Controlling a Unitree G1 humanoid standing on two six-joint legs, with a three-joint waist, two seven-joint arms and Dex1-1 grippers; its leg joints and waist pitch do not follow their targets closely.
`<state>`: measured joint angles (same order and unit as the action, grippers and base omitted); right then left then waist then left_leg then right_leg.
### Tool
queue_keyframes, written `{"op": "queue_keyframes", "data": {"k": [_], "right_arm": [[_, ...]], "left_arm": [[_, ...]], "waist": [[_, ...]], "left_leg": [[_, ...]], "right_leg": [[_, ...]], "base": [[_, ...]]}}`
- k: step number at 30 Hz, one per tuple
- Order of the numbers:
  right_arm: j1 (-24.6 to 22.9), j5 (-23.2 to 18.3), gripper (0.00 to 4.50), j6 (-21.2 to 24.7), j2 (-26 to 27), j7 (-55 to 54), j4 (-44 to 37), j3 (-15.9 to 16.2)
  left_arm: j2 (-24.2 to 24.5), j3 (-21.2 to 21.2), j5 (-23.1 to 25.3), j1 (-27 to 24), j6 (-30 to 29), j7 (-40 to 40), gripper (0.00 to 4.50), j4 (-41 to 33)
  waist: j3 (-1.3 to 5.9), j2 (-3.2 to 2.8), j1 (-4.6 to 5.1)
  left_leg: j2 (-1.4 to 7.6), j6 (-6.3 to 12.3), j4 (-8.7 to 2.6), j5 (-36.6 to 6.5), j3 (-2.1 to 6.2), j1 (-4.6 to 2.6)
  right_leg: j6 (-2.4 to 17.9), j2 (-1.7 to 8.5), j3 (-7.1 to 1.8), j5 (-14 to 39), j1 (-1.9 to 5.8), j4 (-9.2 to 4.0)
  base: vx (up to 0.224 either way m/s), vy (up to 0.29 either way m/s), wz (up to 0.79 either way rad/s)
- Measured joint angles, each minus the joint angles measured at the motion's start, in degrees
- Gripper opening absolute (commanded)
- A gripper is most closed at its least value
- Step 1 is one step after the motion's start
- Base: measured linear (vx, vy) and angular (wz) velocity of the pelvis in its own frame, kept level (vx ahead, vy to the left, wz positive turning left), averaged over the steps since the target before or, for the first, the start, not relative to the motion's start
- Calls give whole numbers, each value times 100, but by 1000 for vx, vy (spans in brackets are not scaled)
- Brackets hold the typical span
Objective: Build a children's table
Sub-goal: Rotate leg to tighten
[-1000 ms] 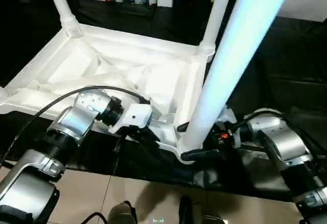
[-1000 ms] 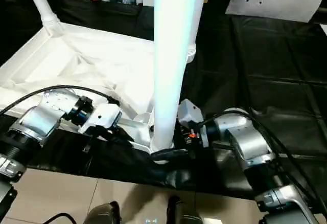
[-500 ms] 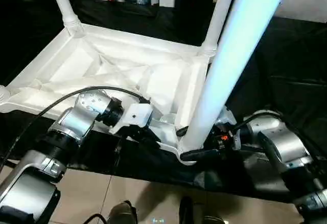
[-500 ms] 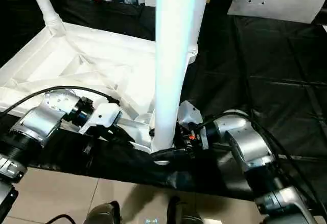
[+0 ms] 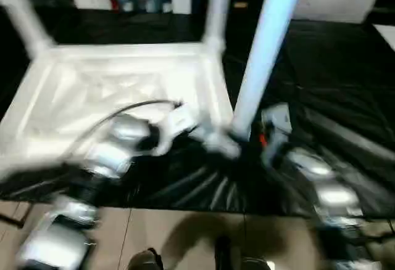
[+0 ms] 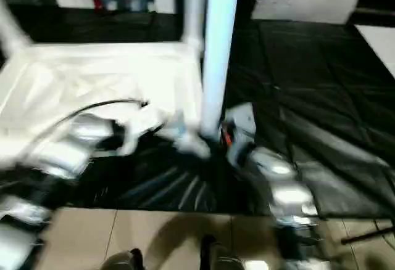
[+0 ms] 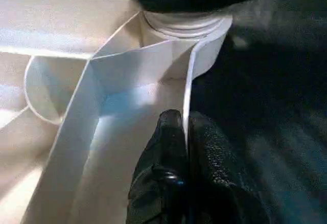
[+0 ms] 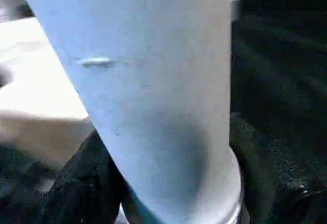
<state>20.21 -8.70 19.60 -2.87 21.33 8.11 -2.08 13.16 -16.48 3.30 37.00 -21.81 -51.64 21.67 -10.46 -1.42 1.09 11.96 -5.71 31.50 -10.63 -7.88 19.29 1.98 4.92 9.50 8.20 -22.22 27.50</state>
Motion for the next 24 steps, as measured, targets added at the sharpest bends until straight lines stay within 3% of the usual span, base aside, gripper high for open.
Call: {"op": "queue_keyframes", "data": {"k": [1,2,3,4,5,6,7,8,9,13,16,20,24], "right_arm": [[44,60,264,-22,117,-301,33,-41],[70,152,264,-65,263,-626,79,-125],[129,230,264,-115,377,-911,138,-187],[209,268,264,-124,440,-1102,180,-191],[254,317,264,-127,493,-1256,204,-192],[300,370,264,-137,531,-1382,205,-195],[304,392,264,-157,546,-1464,199,-205],[303,421,264,-165,609,-1552,195,-244],[304,452,299,-188,724,-1614,188,-321],[302,490,337,-242,747,-1619,173,-261],[242,493,357,-296,750,-1550,186,-36],[201,471,397,-401,571,-1123,179,54],[-133,108,416,-443,-95,94,-54,186]], "left_arm": [[-134,11,20,6,-127,200,0,-27],[-302,6,84,26,-266,425,0,-32],[-442,9,146,30,-361,652,0,-54],[-504,39,171,31,-424,771,0,-98],[-559,41,202,28,-496,854,0,-141],[-609,46,209,26,-588,920,0,-200],[-662,44,219,24,-669,960,0,-261],[-709,23,278,9,-742,1009,0,-330],[-702,-17,347,-17,-780,1031,0,-433],[-589,-94,384,-32,-754,1100,0,-575],[-417,-79,437,-11,-685,1195,0,-624],[-216,-64,431,-31,-625,1041,0,-705],[206,-80,276,-118,-222,507,0,-746]], "waist": [[-23,-13,2],[-35,7,-20],[-36,138,-62],[-60,230,-76],[-51,224,-136],[-17,170,-187],[16,126,-195],[31,145,-190],[48,189,-172],[54,196,-127],[57,205,-33],[57,205,2],[55,208,3]], "left_leg": [[-9,2,-4,-1,3,11],[-25,5,18,1,-46,-2],[-71,5,16,1,-205,-71],[-171,15,39,-8,-192,-113],[-199,19,40,-9,-162,-97],[-224,30,-37,11,-47,3],[-222,43,-56,76,-5,25],[-205,25,-72,171,-15,35],[-208,26,-52,167,-30,62],[-199,35,-75,162,-33,104],[-170,35,-74,161,-36,151],[-142,35,-62,162,-43,186],[-115,36,-67,162,-51,188]], "right_leg": [[-48,36,-3,121,1,144],[19,52,-200,312,-44,503],[-37,93,-492,406,-50,780],[-182,90,-579,375,-134,800],[-181,91,-579,376,-146,785],[-181,56,-561,375,-158,744],[-180,24,-564,373,-170,737],[-146,11,-562,323,-182,746],[-137,9,-587,196,-192,744],[-120,-3,-582,162,-210,684],[-102,-35,-579,119,-237,629],[-72,-63,-579,70,-275,611],[-74,-88,-576,71,-279,595]], "base": [[-86,61,-1],[-36,-31,27],[-36,-31,27],[62,-64,23],[118,-35,-15],[118,-35,-15],[108,-29,-12],[0,0,0],[0,0,0],[0,0,0],[0,0,0],[0,0,0],[0,0,0]]}}
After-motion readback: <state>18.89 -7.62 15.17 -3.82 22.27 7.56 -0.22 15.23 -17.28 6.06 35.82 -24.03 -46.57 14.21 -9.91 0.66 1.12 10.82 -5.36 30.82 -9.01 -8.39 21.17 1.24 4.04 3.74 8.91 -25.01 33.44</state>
